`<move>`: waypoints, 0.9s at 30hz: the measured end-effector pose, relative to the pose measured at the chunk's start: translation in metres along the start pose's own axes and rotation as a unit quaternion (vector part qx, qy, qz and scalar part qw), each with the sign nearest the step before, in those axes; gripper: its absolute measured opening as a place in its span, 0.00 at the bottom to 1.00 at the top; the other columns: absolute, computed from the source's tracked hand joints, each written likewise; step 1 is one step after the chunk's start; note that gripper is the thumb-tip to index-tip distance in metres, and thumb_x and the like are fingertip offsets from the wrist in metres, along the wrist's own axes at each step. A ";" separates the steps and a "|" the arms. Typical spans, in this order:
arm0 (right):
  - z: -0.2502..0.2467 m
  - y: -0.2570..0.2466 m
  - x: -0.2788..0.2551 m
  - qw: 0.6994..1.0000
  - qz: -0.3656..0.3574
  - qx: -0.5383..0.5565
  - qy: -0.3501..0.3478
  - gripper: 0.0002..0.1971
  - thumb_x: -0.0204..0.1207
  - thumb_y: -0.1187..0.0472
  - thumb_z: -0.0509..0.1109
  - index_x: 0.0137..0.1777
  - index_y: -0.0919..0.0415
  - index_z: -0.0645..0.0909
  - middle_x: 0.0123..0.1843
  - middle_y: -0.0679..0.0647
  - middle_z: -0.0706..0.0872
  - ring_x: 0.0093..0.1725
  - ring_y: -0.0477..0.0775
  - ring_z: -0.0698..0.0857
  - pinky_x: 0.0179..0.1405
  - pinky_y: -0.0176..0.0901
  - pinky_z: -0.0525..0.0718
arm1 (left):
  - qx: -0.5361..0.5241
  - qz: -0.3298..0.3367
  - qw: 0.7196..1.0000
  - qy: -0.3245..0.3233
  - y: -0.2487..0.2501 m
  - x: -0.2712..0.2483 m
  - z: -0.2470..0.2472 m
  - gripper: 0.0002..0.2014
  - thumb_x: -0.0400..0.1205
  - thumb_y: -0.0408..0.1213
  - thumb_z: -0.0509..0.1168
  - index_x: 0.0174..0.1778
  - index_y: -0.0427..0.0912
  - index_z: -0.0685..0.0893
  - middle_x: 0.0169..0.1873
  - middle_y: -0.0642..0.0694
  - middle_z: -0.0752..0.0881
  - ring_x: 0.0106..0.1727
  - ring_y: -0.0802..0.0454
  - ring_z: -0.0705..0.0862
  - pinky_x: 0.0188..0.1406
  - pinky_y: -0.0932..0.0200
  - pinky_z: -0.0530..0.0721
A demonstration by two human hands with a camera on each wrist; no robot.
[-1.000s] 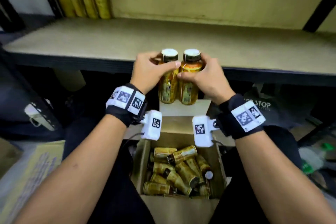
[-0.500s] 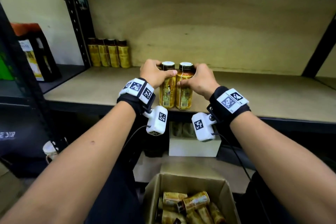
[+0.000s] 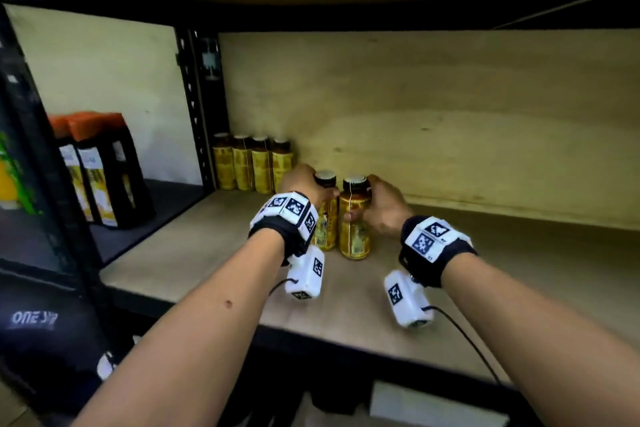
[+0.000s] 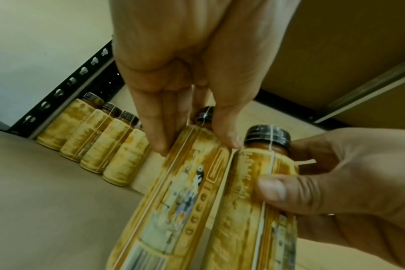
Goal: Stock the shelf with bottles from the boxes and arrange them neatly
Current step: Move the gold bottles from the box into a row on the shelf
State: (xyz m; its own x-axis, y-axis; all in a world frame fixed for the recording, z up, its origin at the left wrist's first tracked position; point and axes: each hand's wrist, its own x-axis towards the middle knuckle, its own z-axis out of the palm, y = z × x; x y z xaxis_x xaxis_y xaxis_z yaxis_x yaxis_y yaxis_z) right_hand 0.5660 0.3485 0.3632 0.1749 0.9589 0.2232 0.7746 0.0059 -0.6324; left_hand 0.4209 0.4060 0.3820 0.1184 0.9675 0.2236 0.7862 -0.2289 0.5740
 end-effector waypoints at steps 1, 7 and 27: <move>0.007 0.000 0.014 1.000 0.000 0.001 0.000 0.35 0.63 0.58 0.85 0.69 0.60 0.73 0.66 0.55 0.84 0.65 0.58 0.83 0.61 0.46 0.81 | 0.007 0.000 1.000 0.000 -0.004 0.013 0.001 0.28 0.73 0.54 0.75 0.61 0.38 0.82 0.59 0.41 0.86 0.59 0.40 0.84 0.47 0.56 0.79; 0.032 0.000 0.086 0.999 -0.034 -0.025 -0.010 0.33 0.64 0.52 0.84 0.66 0.57 0.74 0.65 0.55 0.85 0.63 0.60 0.84 0.58 0.46 0.82 | 0.054 -0.008 0.998 0.005 -0.025 0.096 0.008 0.26 0.74 0.52 0.74 0.63 0.41 0.83 0.60 0.40 0.86 0.60 0.38 0.84 0.49 0.55 0.81; 0.070 0.007 0.189 0.998 -0.046 -0.020 0.039 0.31 0.72 0.51 0.76 0.75 0.55 0.73 0.69 0.58 0.82 0.68 0.63 0.81 0.67 0.55 0.80 | 0.108 0.023 0.993 0.046 -0.037 0.184 0.022 0.16 0.81 0.35 0.65 0.63 0.33 0.77 0.60 0.32 0.82 0.61 0.32 0.82 0.51 0.48 0.81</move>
State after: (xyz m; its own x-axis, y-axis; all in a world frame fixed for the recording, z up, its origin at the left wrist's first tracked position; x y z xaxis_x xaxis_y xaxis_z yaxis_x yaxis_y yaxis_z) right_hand 0.5617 0.5497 0.3489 0.1473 0.9298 0.3372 0.8125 0.0807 -0.5773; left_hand 0.4269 0.5950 0.3851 0.1102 0.9402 0.3223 0.8944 -0.2352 0.3804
